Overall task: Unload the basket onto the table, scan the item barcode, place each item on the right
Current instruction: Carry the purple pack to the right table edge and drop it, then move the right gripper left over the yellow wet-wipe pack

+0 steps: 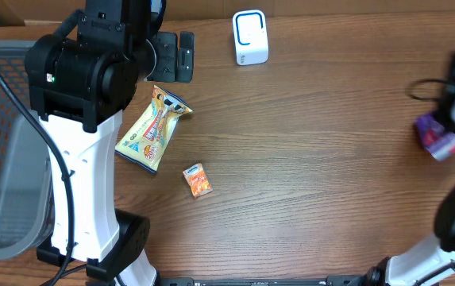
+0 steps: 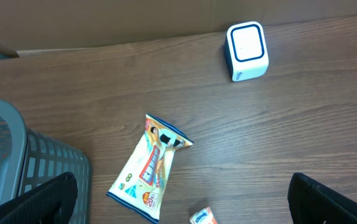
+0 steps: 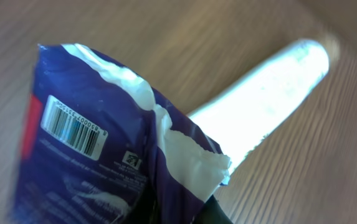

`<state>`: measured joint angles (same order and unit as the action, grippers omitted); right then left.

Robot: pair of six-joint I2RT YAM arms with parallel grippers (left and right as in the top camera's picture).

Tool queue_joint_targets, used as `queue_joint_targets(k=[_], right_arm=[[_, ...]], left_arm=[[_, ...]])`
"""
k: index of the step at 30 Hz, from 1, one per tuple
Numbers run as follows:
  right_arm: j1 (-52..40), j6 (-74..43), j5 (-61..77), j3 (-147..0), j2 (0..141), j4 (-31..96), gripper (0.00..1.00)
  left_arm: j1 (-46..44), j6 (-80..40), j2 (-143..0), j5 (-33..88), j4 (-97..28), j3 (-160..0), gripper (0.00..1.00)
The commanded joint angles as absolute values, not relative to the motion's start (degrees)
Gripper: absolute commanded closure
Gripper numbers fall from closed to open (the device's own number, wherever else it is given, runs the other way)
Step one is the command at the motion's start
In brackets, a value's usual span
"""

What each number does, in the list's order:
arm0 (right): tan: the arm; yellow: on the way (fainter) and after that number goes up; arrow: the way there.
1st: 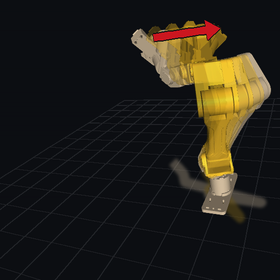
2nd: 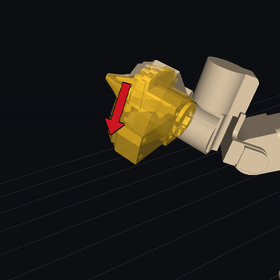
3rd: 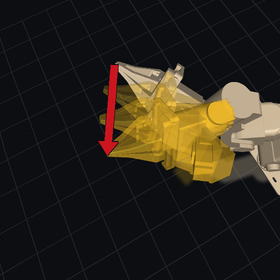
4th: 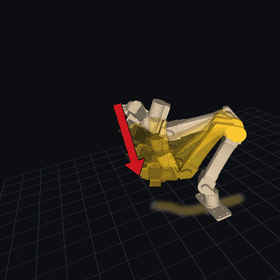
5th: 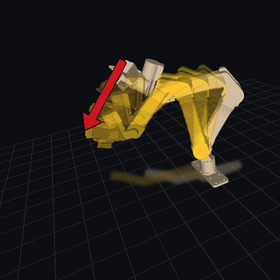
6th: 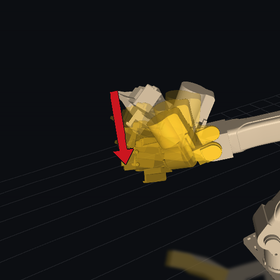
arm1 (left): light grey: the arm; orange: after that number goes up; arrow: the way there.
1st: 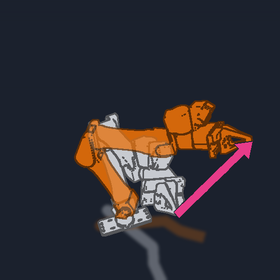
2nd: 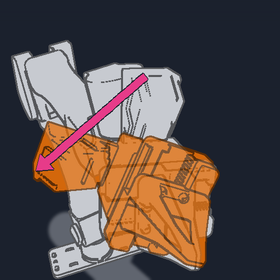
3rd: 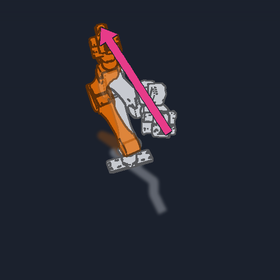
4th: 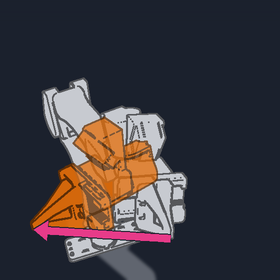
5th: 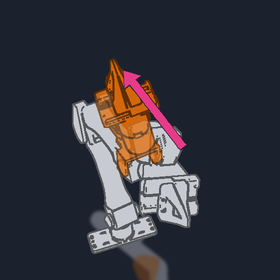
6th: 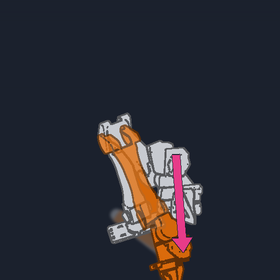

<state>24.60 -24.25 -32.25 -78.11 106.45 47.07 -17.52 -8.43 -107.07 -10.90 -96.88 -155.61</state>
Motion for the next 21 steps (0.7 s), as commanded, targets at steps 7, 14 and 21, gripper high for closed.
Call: queue_joint_targets(k=[7, 14, 21], right_arm=[[35.18, -22.15, -7.75, -80.93, 103.81, 51.66, 0.0], [17.98, -13.69, 11.29, -88.01, 93.84, 61.21, 0.0], [-5.17, -30.87, 27.09, -83.02, 92.07, 72.14, 0.0]], left_arm=[[-17.28, -7.75, -107.59, -10.48, -96.79, -155.61, 0.0], [-17.28, -7.73, -107.59, -10.48, -96.79, -155.61, 0.0], [-17.28, -7.73, -107.59, -10.48, -96.79, -155.61, 0.0]])
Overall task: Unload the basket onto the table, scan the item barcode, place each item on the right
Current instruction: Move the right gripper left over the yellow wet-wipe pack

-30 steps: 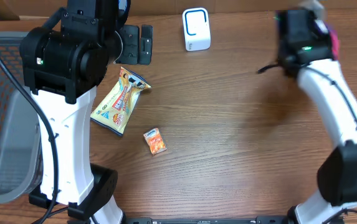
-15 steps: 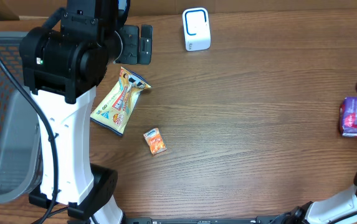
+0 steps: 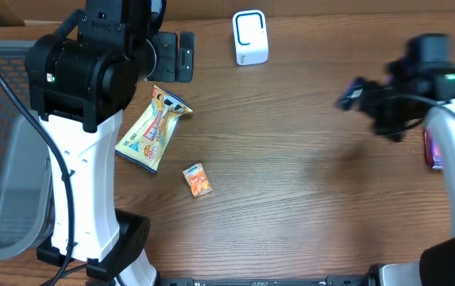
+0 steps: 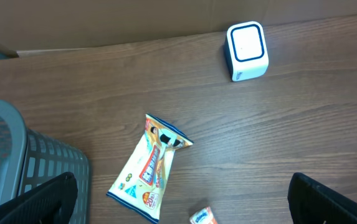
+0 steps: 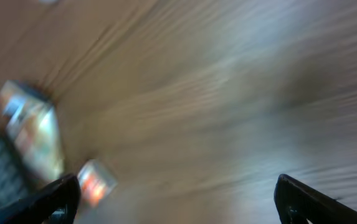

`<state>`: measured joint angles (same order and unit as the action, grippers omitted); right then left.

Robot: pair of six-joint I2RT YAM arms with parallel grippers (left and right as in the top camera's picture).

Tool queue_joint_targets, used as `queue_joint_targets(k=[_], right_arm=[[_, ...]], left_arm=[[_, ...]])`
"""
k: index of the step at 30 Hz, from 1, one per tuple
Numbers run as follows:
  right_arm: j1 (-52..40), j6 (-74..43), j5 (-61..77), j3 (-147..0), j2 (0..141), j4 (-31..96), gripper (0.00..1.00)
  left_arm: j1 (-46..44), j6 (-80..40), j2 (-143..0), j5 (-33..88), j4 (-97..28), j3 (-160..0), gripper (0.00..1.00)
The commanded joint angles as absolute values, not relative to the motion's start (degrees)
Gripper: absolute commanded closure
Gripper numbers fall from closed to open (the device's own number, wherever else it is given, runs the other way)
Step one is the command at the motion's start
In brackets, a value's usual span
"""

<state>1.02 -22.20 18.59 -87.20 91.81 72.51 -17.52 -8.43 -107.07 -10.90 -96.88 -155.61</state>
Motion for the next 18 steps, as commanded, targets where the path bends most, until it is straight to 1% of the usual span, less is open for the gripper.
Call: queue_joint_targets(k=[1, 5, 7, 10, 12, 14, 16, 18], right_arm=[[-7.62, -33.21, 27.16, -81.1, 92.09, 70.46, 0.0], [-16.64, -39.27, 29.26, -71.7, 92.4, 58.26, 0.0], [-20.78, -39.38, 32.01, -66.98, 92.86, 50.41, 0.0], [-26.98, -39.66, 31.42, -62.46, 93.78, 39.62, 0.0], [-29.89, -37.5, 29.1, -62.33, 94.0, 33.93, 0.0], [-33.01, -35.97, 23.55, -62.33, 94.17, 23.44, 0.0], [-33.61, -40.38, 21.74, -62.33, 95.53, 17.02, 0.0], [-33.61, -43.29, 25.21, -62.33, 98.65, 9.02, 0.0]], left_arm=[[-17.28, -7.73, -107.59, -10.48, -96.79, -155.61, 0.0], [-17.28, -7.73, -107.59, -10.48, -96.79, -155.61, 0.0], [-17.28, -7.73, -107.59, -10.48, -96.79, -155.61, 0.0], [-17.28, -7.75, -107.59, -10.48, -96.79, -155.61, 0.0], [-17.28, -7.73, -107.59, -10.48, -93.8, -155.61, 0.0], [-17.26, -7.7, -107.53, -11.18, -90.56, -155.68, 0.0], [-17.12, -8.14, -107.09, -13.3, -90.56, -155.74, 0.01], [-16.45, -11.7, -106.59, -17.08, -92.09, -155.74, 0.01]])
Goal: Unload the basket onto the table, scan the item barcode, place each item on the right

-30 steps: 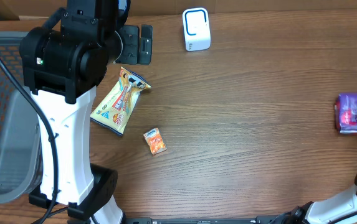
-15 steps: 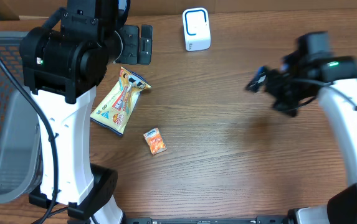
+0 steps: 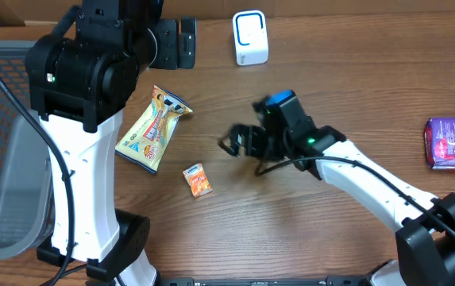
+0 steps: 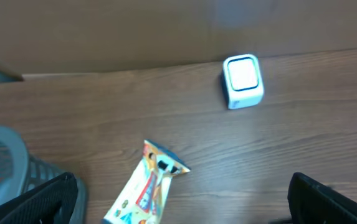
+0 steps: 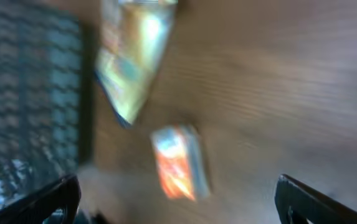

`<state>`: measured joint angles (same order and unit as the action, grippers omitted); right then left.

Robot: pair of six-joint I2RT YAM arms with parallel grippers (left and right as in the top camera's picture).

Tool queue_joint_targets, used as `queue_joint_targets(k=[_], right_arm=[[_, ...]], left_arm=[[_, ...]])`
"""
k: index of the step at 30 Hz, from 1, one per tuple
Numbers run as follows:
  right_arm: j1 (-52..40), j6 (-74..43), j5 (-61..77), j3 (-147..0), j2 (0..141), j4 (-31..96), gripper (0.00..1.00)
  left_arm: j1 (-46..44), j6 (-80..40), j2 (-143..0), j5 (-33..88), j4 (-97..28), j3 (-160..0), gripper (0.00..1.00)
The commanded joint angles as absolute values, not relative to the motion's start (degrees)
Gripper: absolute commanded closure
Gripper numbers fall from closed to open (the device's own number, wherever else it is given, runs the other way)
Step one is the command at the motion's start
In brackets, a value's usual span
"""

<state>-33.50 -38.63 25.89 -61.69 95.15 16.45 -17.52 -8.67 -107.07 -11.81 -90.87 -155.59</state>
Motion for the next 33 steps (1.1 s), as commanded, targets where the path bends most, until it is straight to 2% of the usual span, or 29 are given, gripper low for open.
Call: queue_joint_targets(k=[1, 5, 10, 14, 33], right_arm=[[-33.61, -43.9, 27.07, -62.33, 101.01, 4.4, 0.0], [-33.61, -47.64, 31.2, -64.84, 112.03, -5.91, 0.0], [-33.98, -47.35, 35.09, -74.32, 124.42, -6.24, 0.0], [-34.89, -47.64, 36.36, -82.19, 130.96, -4.23, 0.0], [-40.93, -52.18, 31.51, -100.09, 145.62, -3.92, 0.0]], left_arm=[[-15.92, -12.88, -106.21, -19.14, -92.88, -155.74, 0.01], [-11.77, -15.49, -104.44, -20.62, -94.54, -155.74, 0.0], [-4.16, -15.4, -102.94, -12.05, -95.11, -155.74, 0.0], [-0.84, -15.29, -102.76, -11.35, -96.79, -155.72, 0.0], [-0.36, -15.27, -102.83, -10.87, -96.79, -155.72, 0.0]])
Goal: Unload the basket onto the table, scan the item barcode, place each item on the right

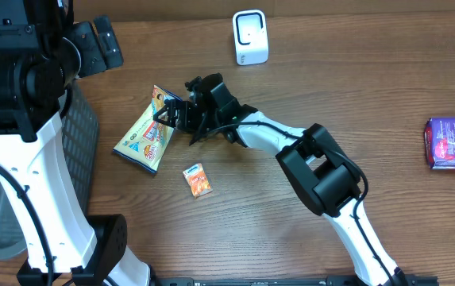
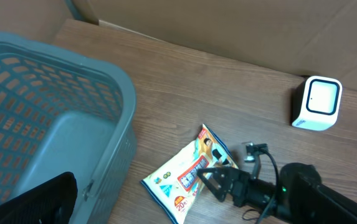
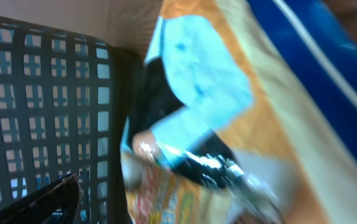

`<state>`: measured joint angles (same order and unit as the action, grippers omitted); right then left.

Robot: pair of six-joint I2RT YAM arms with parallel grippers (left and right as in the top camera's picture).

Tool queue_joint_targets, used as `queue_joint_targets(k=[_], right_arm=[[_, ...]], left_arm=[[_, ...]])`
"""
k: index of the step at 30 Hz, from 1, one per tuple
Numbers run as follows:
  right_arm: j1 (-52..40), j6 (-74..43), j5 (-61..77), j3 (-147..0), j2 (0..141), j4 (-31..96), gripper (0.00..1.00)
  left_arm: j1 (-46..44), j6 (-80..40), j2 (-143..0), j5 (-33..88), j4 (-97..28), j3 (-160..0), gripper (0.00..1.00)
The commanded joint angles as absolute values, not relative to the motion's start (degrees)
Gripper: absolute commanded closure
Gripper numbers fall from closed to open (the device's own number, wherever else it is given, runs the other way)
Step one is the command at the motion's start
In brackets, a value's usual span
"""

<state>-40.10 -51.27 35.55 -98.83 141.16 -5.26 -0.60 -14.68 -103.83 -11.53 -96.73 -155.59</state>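
Note:
A yellow snack bag (image 1: 152, 129) lies on the table beside the basket. My right gripper (image 1: 168, 117) is open at the bag's top end, its fingers astride the crimped edge; the left wrist view shows the same gripper (image 2: 210, 180) over the bag (image 2: 184, 182). The right wrist view is filled by the blurred bag (image 3: 240, 124). The white scanner (image 1: 250, 37) stands at the back of the table. My left gripper (image 1: 104, 46) hangs open and empty high above the table's back left, well away from the bag.
A grey mesh basket (image 2: 53, 124) stands at the left, close to the bag. A small orange packet (image 1: 198, 180) lies in front of the bag. A purple packet (image 1: 453, 143) lies at the far right edge.
My right gripper was over the middle of the table near the orange packet; now it is at the top end of the yellow bag. The left arm has shifted left, over the basket.
My right gripper held the purple packet at the table's right edge. Then the packet lay there alone and the empty gripper was further left. It was then mid-table, and now it is open at the yellow bag.

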Motion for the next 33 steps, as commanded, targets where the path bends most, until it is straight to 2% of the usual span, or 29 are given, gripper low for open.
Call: queue_joint_targets(k=[1, 3, 4, 7, 9, 10, 16, 20, 23, 26, 28, 29, 30, 33], right_arm=[[-41.06, -52.27, 31.29, -100.44, 146.41, -3.75, 0.02], [-41.32, -52.64, 30.55, -100.66, 147.96, -3.81, 0.18], [-41.43, -52.75, 30.24, -100.68, 148.44, -3.79, 0.3], [-41.69, -52.69, 28.64, -100.68, 149.8, -3.22, 0.8], [-41.78, -52.12, 27.16, -100.68, 149.95, -2.0, 0.94], [-41.78, -52.07, 27.07, -100.68, 149.95, -1.89, 0.96], [-38.94, -45.87, 34.98, -100.71, 147.2, -0.14, 0.96], [-34.96, -38.33, 34.61, -100.68, 140.29, 13.8, 0.96], [-30.24, -24.82, 22.68, -100.68, 129.47, 34.79, 0.96], [-27.77, -20.18, 11.0, -100.68, 123.15, 47.7, 0.96], [-25.58, -14.7, 9.21, -100.68, 119.63, 56.45, 0.96], [-25.21, -14.72, 11.16, -100.68, 119.31, 58.0, 0.92], [-25.04, -14.72, 14.13, -100.66, 119.26, 58.24, 0.74], [-25.39, -15.07, 25.74, -98.85, 119.7, 50.85, 0.0]], left_arm=[[-0.36, -15.27, -102.83, -10.87, -96.79, -155.72, 0.0], [-0.36, -15.25, -102.83, -10.87, -96.79, -155.72, 0.0], [-0.36, -15.27, -102.83, -10.85, -96.79, -155.72, 0.0], [-0.36, -15.27, -102.83, -10.87, -96.79, -155.72, 0.0], [-0.36, -15.25, -102.83, -10.87, -96.79, -155.72, 0.0], [-0.36, -15.25, -102.83, -10.87, -96.79, -155.72, 0.0], [-0.34, -15.22, -102.85, -10.92, -96.79, -155.72, 0.0], [-0.34, -15.25, -102.85, -10.9, -96.79, -155.72, 0.0], [-0.36, -15.25, -102.85, -10.9, -96.79, -155.72, 0.0], [-0.36, -15.27, -102.85, -10.85, -96.79, -155.72, 0.0], [-0.36, -15.49, -102.85, -10.81, -96.79, -155.72, 0.0], [-0.38, -15.49, -102.85, -10.83, -96.79, -155.72, 0.0], [-0.38, -15.49, -102.85, -10.85, -96.79, -155.72, 0.0], [-0.38, -15.46, -102.85, -10.9, -96.79, -155.72, 0.0]])
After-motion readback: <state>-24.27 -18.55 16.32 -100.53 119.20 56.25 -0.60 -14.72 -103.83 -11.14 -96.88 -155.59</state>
